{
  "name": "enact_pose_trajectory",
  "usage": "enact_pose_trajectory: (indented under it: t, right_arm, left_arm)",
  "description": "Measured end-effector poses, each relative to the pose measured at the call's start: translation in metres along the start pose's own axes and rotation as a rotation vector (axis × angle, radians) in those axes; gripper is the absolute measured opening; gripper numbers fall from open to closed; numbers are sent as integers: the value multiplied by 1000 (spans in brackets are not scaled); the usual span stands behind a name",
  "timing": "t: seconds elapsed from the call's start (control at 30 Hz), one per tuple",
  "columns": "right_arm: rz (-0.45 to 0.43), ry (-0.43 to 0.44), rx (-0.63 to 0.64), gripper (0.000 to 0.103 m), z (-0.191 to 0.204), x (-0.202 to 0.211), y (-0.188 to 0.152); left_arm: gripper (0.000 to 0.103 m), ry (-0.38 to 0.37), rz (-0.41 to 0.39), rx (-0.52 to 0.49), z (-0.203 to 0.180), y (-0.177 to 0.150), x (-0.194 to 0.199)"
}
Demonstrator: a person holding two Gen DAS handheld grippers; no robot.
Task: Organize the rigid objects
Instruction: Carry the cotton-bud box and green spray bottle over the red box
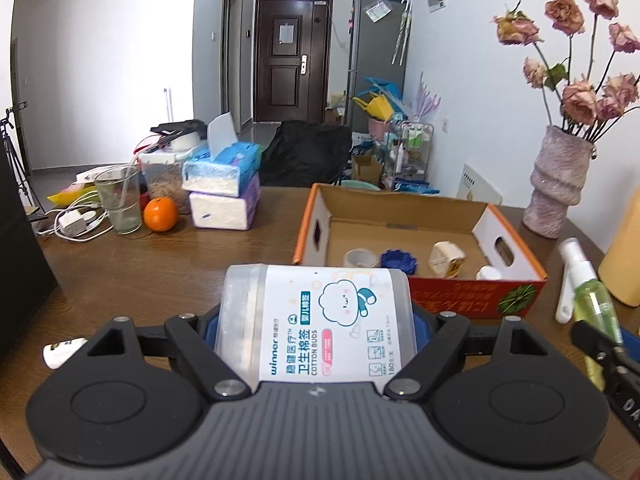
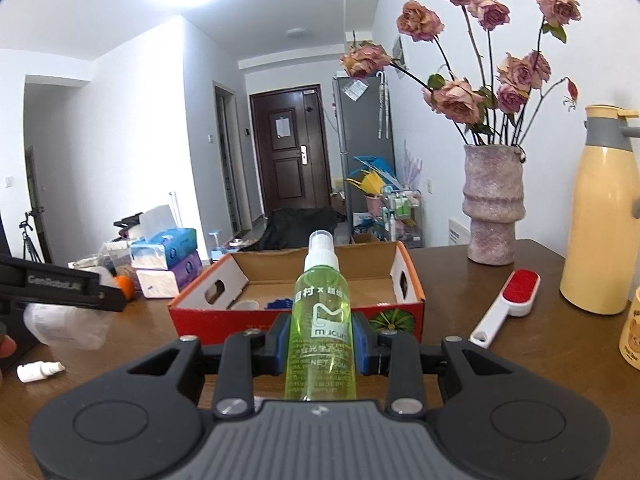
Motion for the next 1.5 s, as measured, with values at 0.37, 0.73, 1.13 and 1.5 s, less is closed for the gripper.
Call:
enact_pose_trajectory:
  t: [0.37, 0.73, 1.13, 1.5]
  right_arm:
    - [-25, 37, 4, 30, -2, -19, 20]
    - [-30, 34, -4, 30, -13, -47, 35]
    - [-31, 35, -13, 30, -23, -96, 51]
    - [-16, 47, -40, 30, -36, -155, 64]
  left_arm:
    - [83, -23, -22, 43, -21, 20, -6]
    - [83, -25, -26, 80, -33, 41, -31]
    - [83, -36, -27, 100, -46, 65, -72]
    - [83, -30, -19, 92, -61, 86, -118]
Point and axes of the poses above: each gripper's, at about its wrist camera, not at the fingertips, and x roughly against the way its jaws point, z to its left, y to its top, the point moved 6 cm from there along -x, roughly the way its jaws point, and after that the axes turned 14 degrees about y, right-handed, at the moved point
